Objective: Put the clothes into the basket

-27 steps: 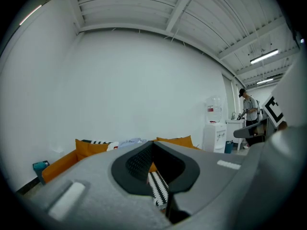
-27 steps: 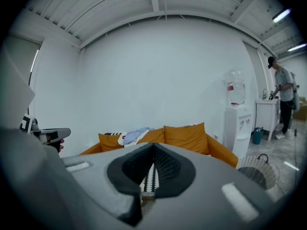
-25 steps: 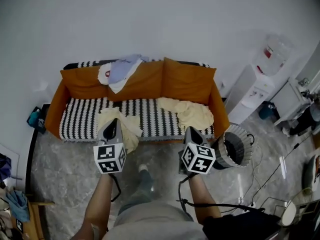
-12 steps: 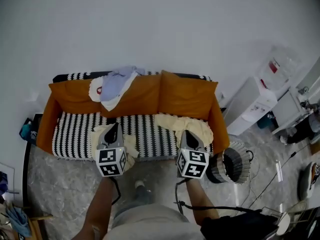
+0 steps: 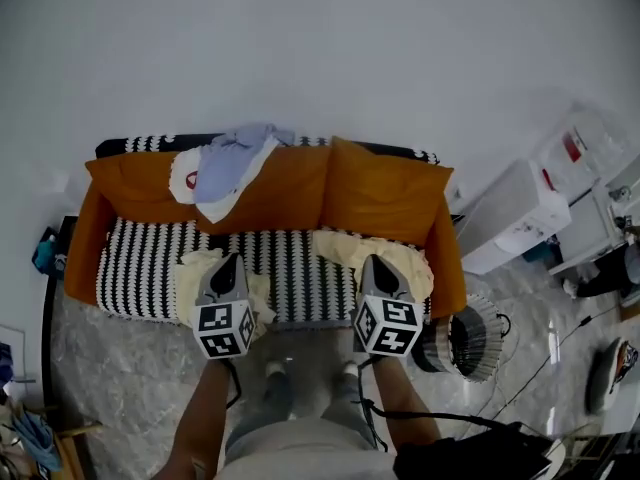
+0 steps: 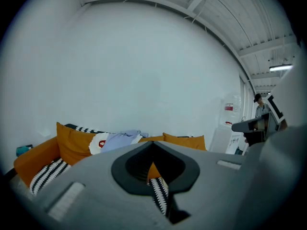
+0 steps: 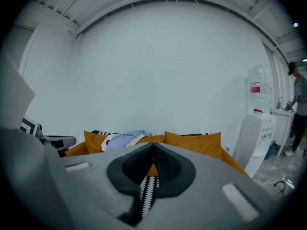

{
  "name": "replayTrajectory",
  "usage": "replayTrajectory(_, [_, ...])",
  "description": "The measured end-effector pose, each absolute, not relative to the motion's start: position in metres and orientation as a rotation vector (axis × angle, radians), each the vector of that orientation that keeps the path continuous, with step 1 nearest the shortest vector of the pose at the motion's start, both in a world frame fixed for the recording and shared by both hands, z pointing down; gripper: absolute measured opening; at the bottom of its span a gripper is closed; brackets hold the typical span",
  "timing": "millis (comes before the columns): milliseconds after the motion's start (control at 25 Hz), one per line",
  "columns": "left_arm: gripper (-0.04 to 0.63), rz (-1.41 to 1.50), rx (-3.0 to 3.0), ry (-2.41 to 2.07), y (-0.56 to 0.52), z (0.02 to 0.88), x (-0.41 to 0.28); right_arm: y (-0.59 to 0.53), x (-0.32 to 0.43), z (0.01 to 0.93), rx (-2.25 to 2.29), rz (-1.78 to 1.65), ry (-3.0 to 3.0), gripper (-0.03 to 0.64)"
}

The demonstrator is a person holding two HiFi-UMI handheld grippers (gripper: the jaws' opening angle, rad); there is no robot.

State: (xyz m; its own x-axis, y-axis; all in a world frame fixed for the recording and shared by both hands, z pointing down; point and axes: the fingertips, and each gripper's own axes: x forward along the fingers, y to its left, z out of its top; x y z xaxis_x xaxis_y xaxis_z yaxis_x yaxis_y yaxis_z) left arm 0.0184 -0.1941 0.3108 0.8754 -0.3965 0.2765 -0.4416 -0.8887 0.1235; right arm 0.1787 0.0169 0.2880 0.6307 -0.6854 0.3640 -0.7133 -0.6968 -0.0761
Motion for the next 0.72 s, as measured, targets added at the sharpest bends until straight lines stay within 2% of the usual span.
replayTrajectory(360, [-0.006,0.382,2.750,-0.837,-0.192,0.330,0.009,-0.010,0.206,0.308,2.630,0.661,-1.343,0.003])
replayTrajectory(720, [-0.006,0.436,2.585,-1.140,-0.227,0.365,-0.066,-0.087,0.173,0.347,2.363,0.710,-1.579,0.003])
